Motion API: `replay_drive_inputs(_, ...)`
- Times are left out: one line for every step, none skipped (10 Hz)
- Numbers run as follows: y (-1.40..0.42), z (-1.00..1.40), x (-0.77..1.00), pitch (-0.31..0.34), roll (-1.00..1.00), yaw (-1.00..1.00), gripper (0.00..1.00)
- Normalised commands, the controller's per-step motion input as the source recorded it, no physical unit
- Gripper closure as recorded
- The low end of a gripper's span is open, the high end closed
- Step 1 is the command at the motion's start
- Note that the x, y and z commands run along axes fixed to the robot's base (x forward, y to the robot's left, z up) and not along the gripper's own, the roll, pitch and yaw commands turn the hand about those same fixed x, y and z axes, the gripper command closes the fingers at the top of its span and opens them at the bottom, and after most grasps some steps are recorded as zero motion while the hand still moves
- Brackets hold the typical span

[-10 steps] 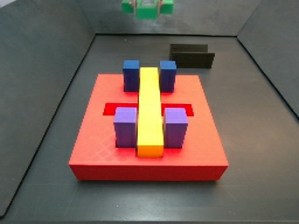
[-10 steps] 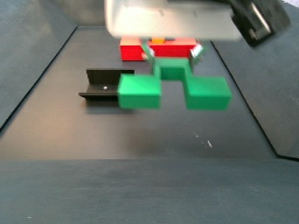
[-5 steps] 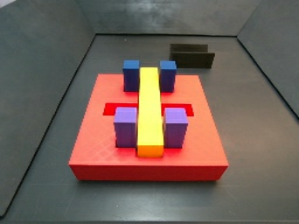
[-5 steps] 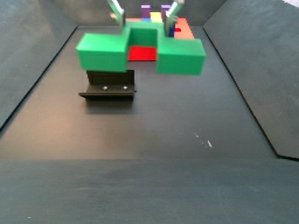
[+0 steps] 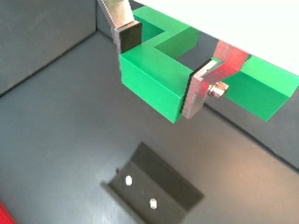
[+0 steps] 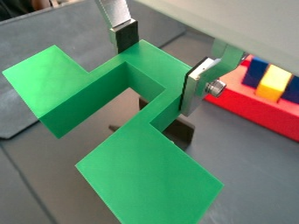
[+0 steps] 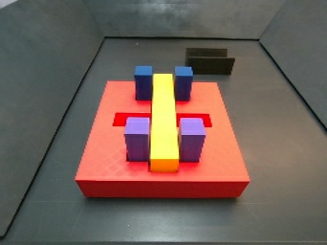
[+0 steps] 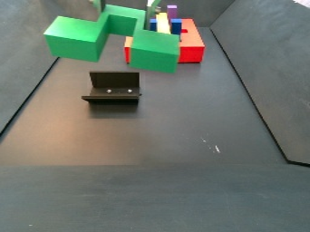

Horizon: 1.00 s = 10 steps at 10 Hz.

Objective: Pick up the green object. Move up. Place the green object on the fixture. Regrasp the green object. Move to above the board. Insert the green object.
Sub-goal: Place the green object on the fixture.

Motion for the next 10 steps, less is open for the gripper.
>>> replay_drive_inputs(-0.14, 0.04, 0.28, -0.451, -0.55, -0.04, 1.00)
replay_drive_inputs(-0.19, 0.00, 0.26, -0.463, -0.45, -0.05, 1.00)
replay_drive_inputs(-0.24, 0.00, 0.29, -0.437, -0.37, -0.04, 1.00)
replay_drive_inputs(-0.35, 0.00, 0.34, -0.411, -0.29, -0.03, 1.00)
replay_drive_inputs(-0.45, 0.00, 0.48, -0.260, -0.10, 0.00, 1.00)
replay_drive_inputs(-0.42, 0.00, 0.45, -0.051, 0.00, 0.00, 1.00)
replay_drive_inputs(-0.35, 0.00, 0.33, 0.000, 0.00, 0.01, 1.00)
replay_drive_inputs(-0.17, 0.07, 0.01, 0.054, 0.21, 0.04, 1.00)
replay_drive_inputs(0.00, 0.00, 0.00, 0.000, -0.04, 0.00, 1.00)
replay_drive_inputs(0.00, -0.02, -0.11, 0.000, 0.00, -0.15, 1.00)
